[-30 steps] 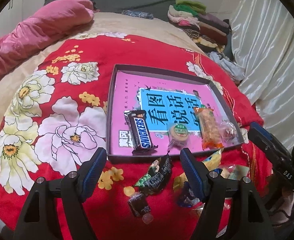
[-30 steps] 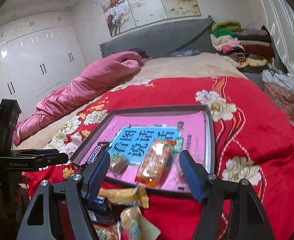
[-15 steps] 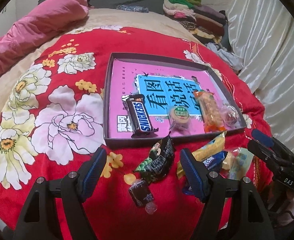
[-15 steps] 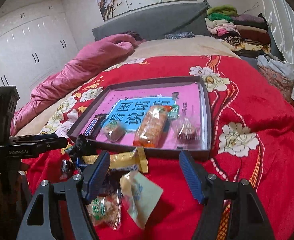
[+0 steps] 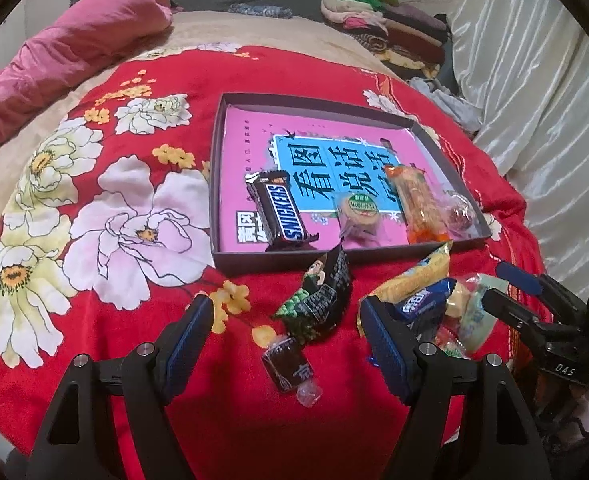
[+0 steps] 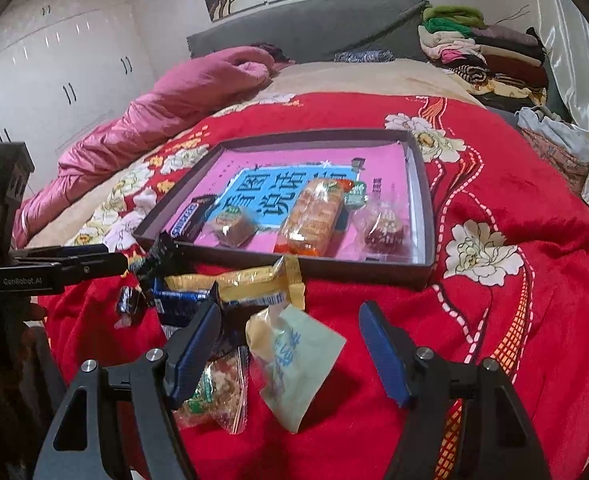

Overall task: Organize snacks
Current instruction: 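Grasp the green-and-black pea snack bag with the left tool while the right tool grasps a clear bag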

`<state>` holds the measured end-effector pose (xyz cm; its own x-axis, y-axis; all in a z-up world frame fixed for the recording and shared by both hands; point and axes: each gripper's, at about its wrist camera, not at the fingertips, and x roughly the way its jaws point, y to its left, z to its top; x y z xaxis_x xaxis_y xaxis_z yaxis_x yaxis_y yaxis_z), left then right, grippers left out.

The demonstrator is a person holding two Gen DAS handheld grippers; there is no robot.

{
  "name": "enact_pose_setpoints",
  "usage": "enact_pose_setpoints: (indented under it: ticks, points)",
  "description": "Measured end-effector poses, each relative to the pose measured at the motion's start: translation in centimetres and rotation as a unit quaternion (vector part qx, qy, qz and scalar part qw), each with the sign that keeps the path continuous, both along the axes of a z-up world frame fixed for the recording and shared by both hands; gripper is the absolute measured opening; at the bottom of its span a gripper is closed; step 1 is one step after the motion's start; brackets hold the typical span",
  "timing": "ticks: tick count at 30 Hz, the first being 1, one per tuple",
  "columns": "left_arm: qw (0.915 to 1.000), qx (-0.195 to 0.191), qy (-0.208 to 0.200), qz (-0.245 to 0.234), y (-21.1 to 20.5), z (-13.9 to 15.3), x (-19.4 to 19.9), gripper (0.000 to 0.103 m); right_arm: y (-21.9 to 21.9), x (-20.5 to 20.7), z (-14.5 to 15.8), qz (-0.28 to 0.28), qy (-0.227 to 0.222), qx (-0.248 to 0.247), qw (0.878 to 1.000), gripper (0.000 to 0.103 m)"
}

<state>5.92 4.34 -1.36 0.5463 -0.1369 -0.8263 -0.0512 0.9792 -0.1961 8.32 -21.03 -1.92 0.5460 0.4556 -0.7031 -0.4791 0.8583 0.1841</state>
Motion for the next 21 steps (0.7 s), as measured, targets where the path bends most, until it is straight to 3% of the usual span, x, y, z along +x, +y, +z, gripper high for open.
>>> enact_pose_setpoints:
  ticks: [21]
  points:
    - [0.9998,0.012,0.007,-0.014,-0.5,-1.1,0.0,0.077,1.3,0.8,-2.4,0.008,0.043,-0.033,0.998,0.072]
